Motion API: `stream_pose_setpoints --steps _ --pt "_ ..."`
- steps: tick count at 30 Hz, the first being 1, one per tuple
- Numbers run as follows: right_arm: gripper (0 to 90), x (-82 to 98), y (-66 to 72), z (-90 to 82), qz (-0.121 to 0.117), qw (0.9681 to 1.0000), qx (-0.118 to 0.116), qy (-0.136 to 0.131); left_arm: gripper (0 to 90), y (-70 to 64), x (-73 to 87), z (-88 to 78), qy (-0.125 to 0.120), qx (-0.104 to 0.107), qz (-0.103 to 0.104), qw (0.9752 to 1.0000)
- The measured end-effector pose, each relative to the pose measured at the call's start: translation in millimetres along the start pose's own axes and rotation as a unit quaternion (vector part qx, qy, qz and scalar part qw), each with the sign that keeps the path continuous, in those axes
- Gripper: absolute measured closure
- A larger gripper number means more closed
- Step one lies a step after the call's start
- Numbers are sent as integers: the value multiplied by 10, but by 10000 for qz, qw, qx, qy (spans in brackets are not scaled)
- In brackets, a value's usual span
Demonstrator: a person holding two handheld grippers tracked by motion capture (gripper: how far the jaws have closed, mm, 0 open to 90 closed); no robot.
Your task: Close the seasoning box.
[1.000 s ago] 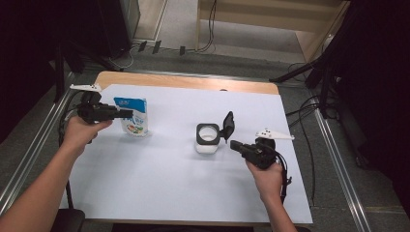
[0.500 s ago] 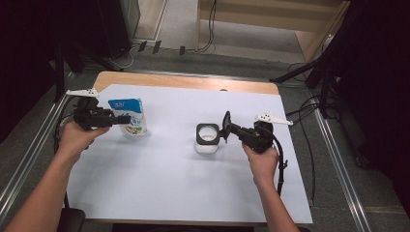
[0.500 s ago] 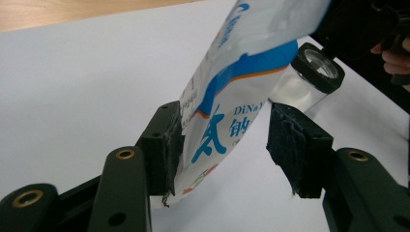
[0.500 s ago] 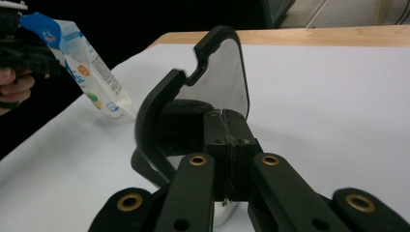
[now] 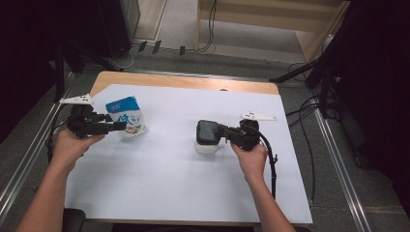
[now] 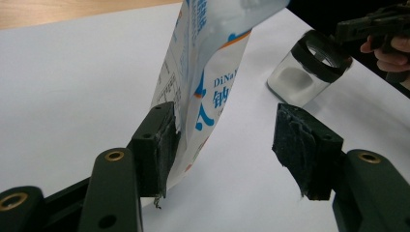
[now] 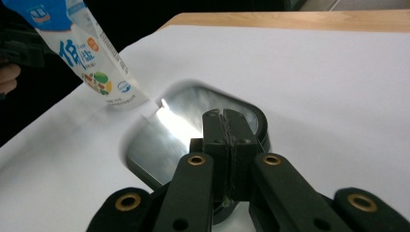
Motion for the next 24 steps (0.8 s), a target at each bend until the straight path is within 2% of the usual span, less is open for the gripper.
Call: stream_pose_setpoints --steps 2,5,14,19,22,23,24 --pt "900 37 27 66 -50 9999 -24 108 420 0 26 -21 26 -28 8 10000" --pt "899 34 35 80 -59 9999 -50 79 413 -6 56 -48 43 -41 20 10000" --pt "832 19 57 -14 -86 9999 -71 15 393 -45 133 -95 90 -31 -11 10000" --pt "737 31 -40 -147 -171 9998 132 -27 394 -67 214 -118 216 -150 21 9997" --pt "722 47 -84 -209 -154 9997 198 -68 400 -114 283 -146 267 -67 11 9996" --pt "706 83 -145 -279 -151 9994 304 -36 409 -163 340 -152 360 -6 86 9993" --pt "706 83 -145 -279 -151 9994 304 -36 410 -163 340 -152 360 -6 86 9993"
Point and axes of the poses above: each handheld gripper's, and its own axes: z roughly forward along the jaws, x roughly out of its underside, y roughly to its left, the point moved 9 cm from there along z, roughly forward along the jaws, and after that the axes turned 2 degrees about -z, right-handed, at the moved point
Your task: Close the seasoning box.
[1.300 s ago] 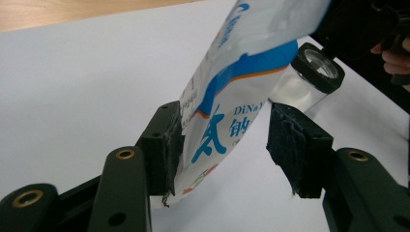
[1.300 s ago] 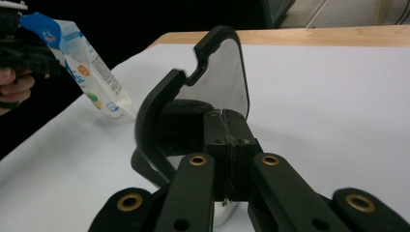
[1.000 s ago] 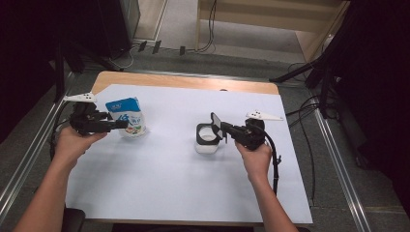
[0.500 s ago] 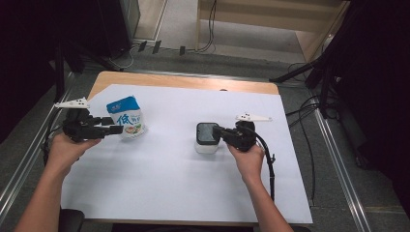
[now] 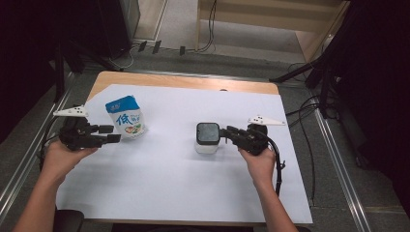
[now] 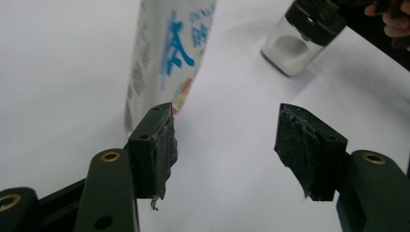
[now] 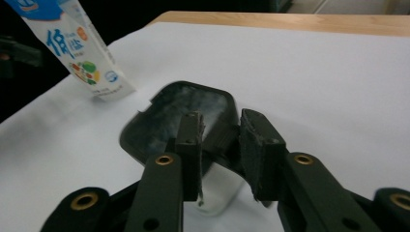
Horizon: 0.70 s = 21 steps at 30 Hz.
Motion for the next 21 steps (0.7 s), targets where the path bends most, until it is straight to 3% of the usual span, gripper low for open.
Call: stream_pose_setpoints --steps 5,11,21 --pt "654 135 -165 -163 10 9998 212 47 415 -184 45 105 124 101 268 9995" --pt "620 263 -287 -298 -81 9991 405 67 415 -377 -40 265 76 354 363 9987" --pt "588 403 -387 -409 -20 9982 591 107 418 -600 -71 541 260 541 630 9962"
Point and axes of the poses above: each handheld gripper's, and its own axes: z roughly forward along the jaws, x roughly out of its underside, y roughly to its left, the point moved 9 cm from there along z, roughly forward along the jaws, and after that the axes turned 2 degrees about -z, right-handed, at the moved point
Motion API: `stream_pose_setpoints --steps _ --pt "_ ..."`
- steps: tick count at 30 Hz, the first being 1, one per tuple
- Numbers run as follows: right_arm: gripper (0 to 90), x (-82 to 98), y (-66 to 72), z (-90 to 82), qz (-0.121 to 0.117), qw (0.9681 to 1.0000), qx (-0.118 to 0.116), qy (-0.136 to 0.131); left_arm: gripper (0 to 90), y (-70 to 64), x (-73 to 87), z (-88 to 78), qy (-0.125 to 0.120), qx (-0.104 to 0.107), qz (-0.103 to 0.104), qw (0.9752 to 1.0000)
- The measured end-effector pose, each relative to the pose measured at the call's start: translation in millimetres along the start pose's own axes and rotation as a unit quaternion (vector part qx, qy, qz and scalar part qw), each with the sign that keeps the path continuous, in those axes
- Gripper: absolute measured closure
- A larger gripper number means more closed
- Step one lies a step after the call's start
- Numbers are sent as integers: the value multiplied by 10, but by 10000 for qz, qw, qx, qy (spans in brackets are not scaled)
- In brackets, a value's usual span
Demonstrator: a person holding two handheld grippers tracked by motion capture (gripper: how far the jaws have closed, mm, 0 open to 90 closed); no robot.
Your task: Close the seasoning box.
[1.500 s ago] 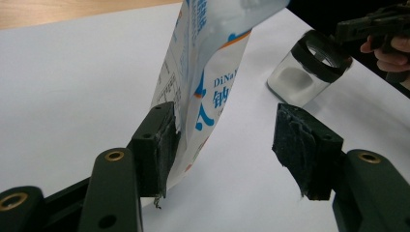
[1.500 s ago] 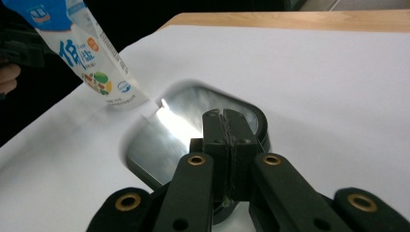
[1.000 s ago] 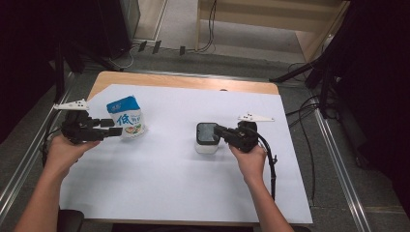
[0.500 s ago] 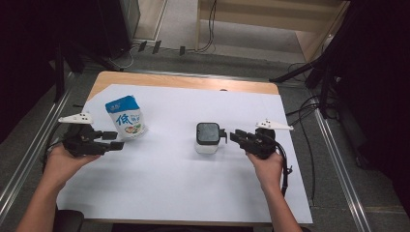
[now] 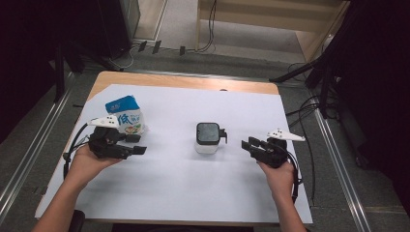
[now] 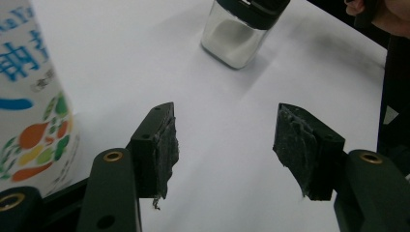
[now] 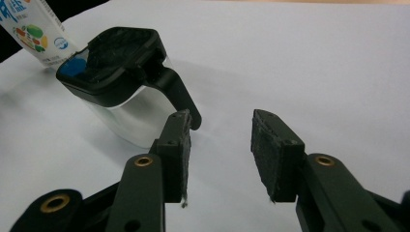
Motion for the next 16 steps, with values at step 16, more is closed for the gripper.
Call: stream_pose_setpoints --steps 16 --pt "578 128 4 22 14 10000 13 90 423 -55 -19 290 161 194 90 9996"
Point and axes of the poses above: each handheld gripper's, and its own axes: z roughly forward along the jaws, x roughly out of its underside, y roughly to its left, the point moved 9 cm from there along z, roughly forward along the jaws, and after that the axes turned 2 degrees about -z, right-handed, at the moved point
